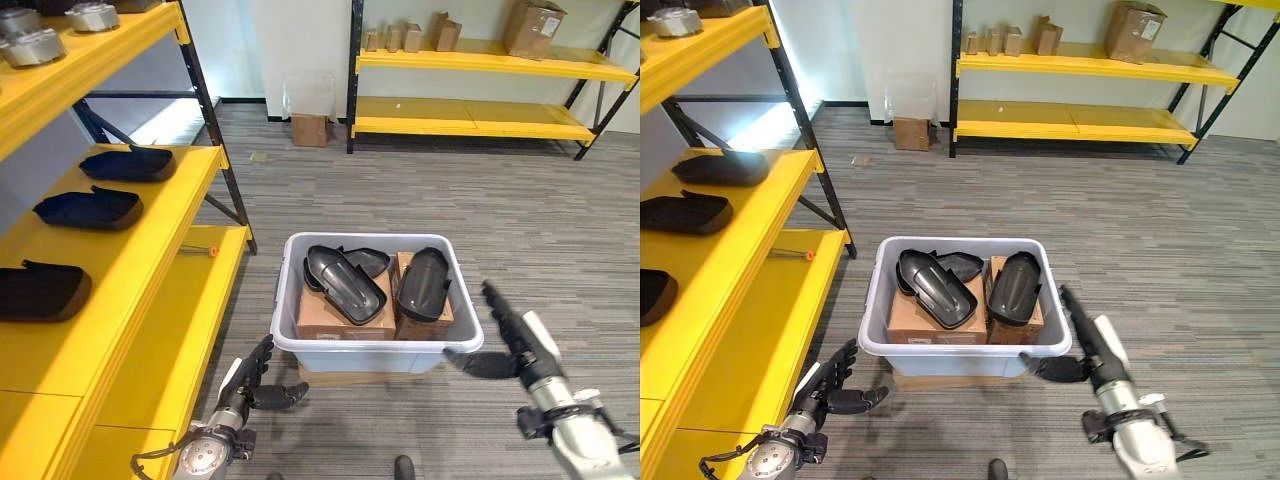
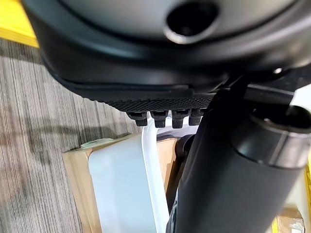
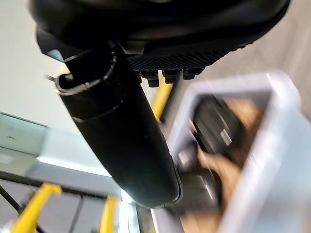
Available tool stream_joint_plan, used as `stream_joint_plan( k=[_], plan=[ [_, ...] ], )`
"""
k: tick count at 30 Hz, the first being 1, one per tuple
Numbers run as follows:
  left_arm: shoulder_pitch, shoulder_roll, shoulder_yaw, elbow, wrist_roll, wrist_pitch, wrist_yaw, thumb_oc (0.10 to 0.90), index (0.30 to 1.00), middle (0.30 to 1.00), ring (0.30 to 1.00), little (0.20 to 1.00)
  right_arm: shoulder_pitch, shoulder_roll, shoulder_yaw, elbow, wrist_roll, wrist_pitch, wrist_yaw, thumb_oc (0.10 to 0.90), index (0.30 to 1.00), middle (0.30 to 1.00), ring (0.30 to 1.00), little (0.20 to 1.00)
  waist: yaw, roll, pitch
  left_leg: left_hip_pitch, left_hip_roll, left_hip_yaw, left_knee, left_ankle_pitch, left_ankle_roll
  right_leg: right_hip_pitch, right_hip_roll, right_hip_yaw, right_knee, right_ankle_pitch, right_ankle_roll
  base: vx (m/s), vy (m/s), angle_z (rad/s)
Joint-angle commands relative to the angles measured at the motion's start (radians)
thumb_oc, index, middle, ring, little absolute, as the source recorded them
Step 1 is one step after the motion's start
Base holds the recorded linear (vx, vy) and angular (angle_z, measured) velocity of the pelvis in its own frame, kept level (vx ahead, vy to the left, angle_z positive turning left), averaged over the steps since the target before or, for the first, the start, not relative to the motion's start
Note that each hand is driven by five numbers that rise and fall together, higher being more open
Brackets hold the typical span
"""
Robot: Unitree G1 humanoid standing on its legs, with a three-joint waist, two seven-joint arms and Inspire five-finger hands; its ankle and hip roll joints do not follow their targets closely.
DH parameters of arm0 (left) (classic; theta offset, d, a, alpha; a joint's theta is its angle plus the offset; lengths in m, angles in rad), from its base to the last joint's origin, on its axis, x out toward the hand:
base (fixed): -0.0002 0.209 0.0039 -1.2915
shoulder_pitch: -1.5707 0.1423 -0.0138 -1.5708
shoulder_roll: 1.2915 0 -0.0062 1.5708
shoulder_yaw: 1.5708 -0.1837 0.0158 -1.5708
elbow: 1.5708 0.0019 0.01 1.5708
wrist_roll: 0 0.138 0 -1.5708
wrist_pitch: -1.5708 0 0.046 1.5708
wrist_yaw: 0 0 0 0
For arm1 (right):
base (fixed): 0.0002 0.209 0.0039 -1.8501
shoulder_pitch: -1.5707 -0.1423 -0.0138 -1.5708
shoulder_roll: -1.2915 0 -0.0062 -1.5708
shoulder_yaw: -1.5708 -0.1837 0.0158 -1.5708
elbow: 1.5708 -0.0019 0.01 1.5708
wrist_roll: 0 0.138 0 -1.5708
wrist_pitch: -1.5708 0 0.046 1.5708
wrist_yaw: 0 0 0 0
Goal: Move parts from the plastic box to the shelf.
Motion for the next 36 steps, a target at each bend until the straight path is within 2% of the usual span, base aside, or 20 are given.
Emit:
stream_joint_plan(
  k=[1, 6, 9, 10, 13, 15, 16, 17, 18, 20, 24, 27, 36],
  plan=[
    [-0.089, 0.029, 0.046, -0.104, 0.002, -0.069, -0.024, 0.9, 1.0, 1.0, 1.0, 1.0, -0.202, -0.097, -0.069, -0.072, 0.062, -0.114, -0.04, 0.9, 1.0, 1.0, 1.0, 1.0, 0.0, 0.001, 0.009, 0.003, 0.055, -0.051, 0.034, -0.061, 0.002, 0.07, -0.043, -0.036, 0.016, -0.092, 0.031, 0.0, -0.002, -0.09],
    [-0.098, 0.056, 0.019, -0.129, -0.013, -0.058, -0.024, 0.9, 1.0, 1.0, 1.0, 1.0, -0.337, -0.201, -0.005, -0.029, 0.177, -0.1, -0.039, 0.9, 1.0, 1.0, 1.0, 1.0, 0.016, -0.001, 0.034, -0.044, 0.051, -0.066, 0.064, -0.062, -0.002, 0.058, -0.048, -0.051, 0.018, -0.094, 0.025, -0.04, -0.001, 0.06],
    [-0.111, 0.081, -0.015, -0.132, -0.03, -0.049, -0.017, 0.9, 1.0, 1.0, 1.0, 1.0, -0.468, -0.296, 0.097, 0.026, 0.296, -0.069, -0.028, 0.9, 1.0, 1.0, 1.0, 1.0, 0.029, -0.006, 0.063, -0.105, 0.047, -0.081, 0.098, -0.06, -0.004, 0.025, -0.054, -0.064, 0.029, -0.092, 0.021, -0.11, -0.005, 0.13],
    [-0.111, 0.08, -0.013, -0.132, -0.031, -0.048, -0.017, 0.9, 1.0, 1.0, 1.0, 1.0, -0.474, -0.297, 0.101, 0.03, 0.297, -0.07, -0.028, 0.9, 1.0, 1.0, 1.0, 1.0, 0.026, -0.006, 0.063, -0.108, 0.047, -0.082, 0.1, -0.061, -0.004, 0.023, -0.054, -0.065, 0.03, -0.092, 0.021, -0.1, -0.006, 0.06],
    [-0.123, 0.115, -0.031, -0.145, -0.042, -0.048, -0.013, 0.9, 1.0, 1.0, 1.0, 1.0, -0.594, -0.376, 0.171, 0.062, 0.332, -0.057, -0.03, 0.9, 1.0, 1.0, 1.0, 1.0, 0.037, -0.008, 0.105, -0.166, 0.043, -0.097, 0.147, -0.066, -0.004, -0.017, -0.062, -0.063, 0.056, -0.092, 0.015, -0.15, 0.003, 0.18],
    [-0.145, 0.132, -0.037, -0.145, -0.051, -0.052, -0.006, 0.9, 1.0, 1.0, 1.0, 1.0, -0.723, -0.405, 0.244, 0.102, 0.333, -0.052, -0.054, 0.9, 1.0, 1.0, 1.0, 1.0, 0.04, -0.005, 0.149, -0.222, 0.042, -0.108, 0.204, -0.078, -0.003, -0.076, -0.069, -0.055, 0.106, -0.098, 0.01, -0.2, 0.013, 0.08],
    [-0.145, 0.131, -0.036, -0.145, -0.051, -0.052, -0.006, 0.9, 1.0, 1.0, 1.0, 1.0, -0.726, -0.405, 0.247, 0.104, 0.333, -0.053, -0.054, 0.9, 1.0, 1.0, 1.0, 1.0, 0.038, -0.005, 0.148, -0.224, 0.042, -0.108, 0.206, -0.079, -0.002, -0.078, -0.069, -0.054, 0.107, -0.099, 0.01, -0.29, 0.032, 0.02],
    [-0.168, 0.151, -0.052, -0.156, -0.062, -0.057, 0.008, 0.9, 1.0, 1.0, 1.0, 1.0, -0.839, -0.429, 0.305, 0.117, 0.343, -0.051, -0.065, 0.9, 1.0, 1.0, 1.0, 1.0, 0.045, -0.003, 0.199, -0.287, 0.041, -0.111, 0.264, -0.092, -0.002, -0.148, -0.078, -0.043, 0.177, -0.112, 0.008, -0.3, 0.069, -0.01],
    [-0.191, 0.151, -0.06, -0.14, -0.065, -0.054, 0.021, 0.9, 1.0, 1.0, 1.0, 1.0, -0.967, -0.438, 0.375, 0.163, 0.335, -0.042, -0.086, 0.9, 1.0, 1.0, 1.0, 1.0, 0.041, -0.001, 0.224, -0.347, 0.039, -0.118, 0.321, -0.107, -0.004, -0.227, -0.073, -0.022, 0.24, -0.124, 0.004, -0.3, 0.069, -0.05],
    [-0.2, 0.149, -0.06, -0.137, -0.068, -0.054, 0.029, 0.9, 1.0, 1.0, 1.0, 1.0, -1.028, -0.439, 0.413, 0.194, 0.335, -0.04, -0.098, 0.9, 1.0, 1.0, 1.0, 1.0, 0.041, -0.001, 0.233, -0.371, 0.041, -0.116, 0.341, -0.113, -0.004, -0.248, -0.073, -0.019, 0.251, -0.126, 0.004, -0.12, 0.031, -0.1],
    [-0.222, 0.151, -0.051, -0.131, -0.061, -0.053, 0.049, 0.9, 1.0, 1.0, 1.0, 1.0, -1.201, -0.426, 0.52, 0.25, 0.334, -0.025, -0.115, 0.9, 1.0, 1.0, 1.0, 1.0, 0.045, -0.015, 0.267, -0.41, 0.048, -0.108, 0.372, -0.118, -0.004, -0.302, -0.059, 0.0, 0.276, -0.123, -0.001, -0.08, 0.01, -0.04],
    [-0.239, 0.147, -0.05, -0.123, -0.069, -0.053, 0.064, 0.9, 1.0, 1.0, 1.0, 1.0, -1.275, -0.398, 0.563, 0.3, 0.321, -0.014, -0.129, 0.9, 1.0, 1.0, 1.0, 1.0, 0.05, -0.028, 0.291, -0.428, 0.05, -0.107, 0.381, -0.12, -0.001, -0.321, -0.052, 0.002, 0.279, -0.121, -0.004, -0.05, 0.006, -0.12],
    [-0.281, 0.136, -0.042, -0.11, -0.076, -0.059, 0.088, 0.9, 1.0, 1.0, 1.0, 1.0, -1.341, -0.328, 0.562, 0.415, 0.264, 0.008, -0.182, 0.9, 1.0, 1.0, 1.0, 1.0, 0.049, -0.041, 0.343, -0.446, 0.046, -0.11, 0.383, -0.119, 0.007, -0.335, -0.037, 0.005, 0.266, -0.107, -0.012, -0.01, 0.001, -0.01]
  ],
)
